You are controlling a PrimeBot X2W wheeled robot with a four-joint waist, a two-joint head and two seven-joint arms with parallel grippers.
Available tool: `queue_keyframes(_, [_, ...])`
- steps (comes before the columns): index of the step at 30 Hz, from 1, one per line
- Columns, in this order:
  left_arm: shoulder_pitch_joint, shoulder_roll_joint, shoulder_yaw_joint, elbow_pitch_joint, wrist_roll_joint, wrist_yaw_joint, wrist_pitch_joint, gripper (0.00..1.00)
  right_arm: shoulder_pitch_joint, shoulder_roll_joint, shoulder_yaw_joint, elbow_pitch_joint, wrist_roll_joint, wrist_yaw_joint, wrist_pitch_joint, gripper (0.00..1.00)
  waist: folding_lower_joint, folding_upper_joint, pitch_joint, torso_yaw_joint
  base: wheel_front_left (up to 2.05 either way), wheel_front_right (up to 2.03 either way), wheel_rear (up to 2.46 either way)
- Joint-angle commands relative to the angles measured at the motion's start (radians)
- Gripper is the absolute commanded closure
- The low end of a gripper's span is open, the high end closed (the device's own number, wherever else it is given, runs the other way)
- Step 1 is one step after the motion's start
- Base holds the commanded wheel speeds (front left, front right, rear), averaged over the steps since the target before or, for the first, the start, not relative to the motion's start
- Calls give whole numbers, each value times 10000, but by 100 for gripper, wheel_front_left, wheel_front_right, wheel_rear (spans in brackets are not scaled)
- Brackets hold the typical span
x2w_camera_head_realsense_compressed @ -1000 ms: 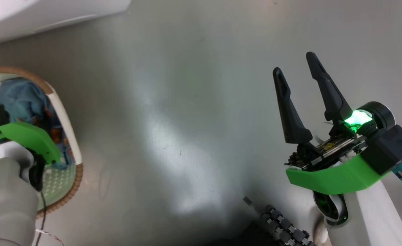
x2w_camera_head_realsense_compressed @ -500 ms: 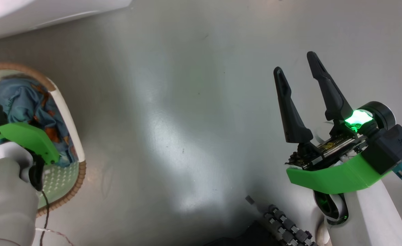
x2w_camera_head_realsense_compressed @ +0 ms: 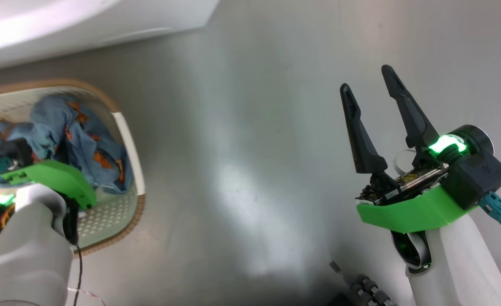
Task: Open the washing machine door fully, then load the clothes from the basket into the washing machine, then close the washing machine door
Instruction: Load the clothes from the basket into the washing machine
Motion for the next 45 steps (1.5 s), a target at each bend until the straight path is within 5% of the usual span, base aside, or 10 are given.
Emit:
queue_keyframes(1, [559, 250, 135, -66, 18, -54, -242, 100, 327, 15, 95, -62, -129, 16, -45, 0, -1, 0, -643, 586, 0, 0, 0])
queue_keyframes(8, [1093, 4, 134, -637, 110, -55, -460, 100, 533, 15, -250, 497, -415, 16, -45, 0, -1, 0, -1671, 1274, 0, 0, 0])
queue_keyframes(26, [4415, -374, 1384, -5750, 1639, 514, -470, 100, 1750, 15, -1100, 1716, -814, 16, -45, 0, -1, 0, -4706, 2683, 0, 0, 0])
queue_keyframes(45, [8207, -46, 1400, -10137, 3141, 773, -324, 100, 3841, 15, -1247, 1452, -647, 16, 361, 0, -1, 0, -8049, 2953, 0, 0, 0])
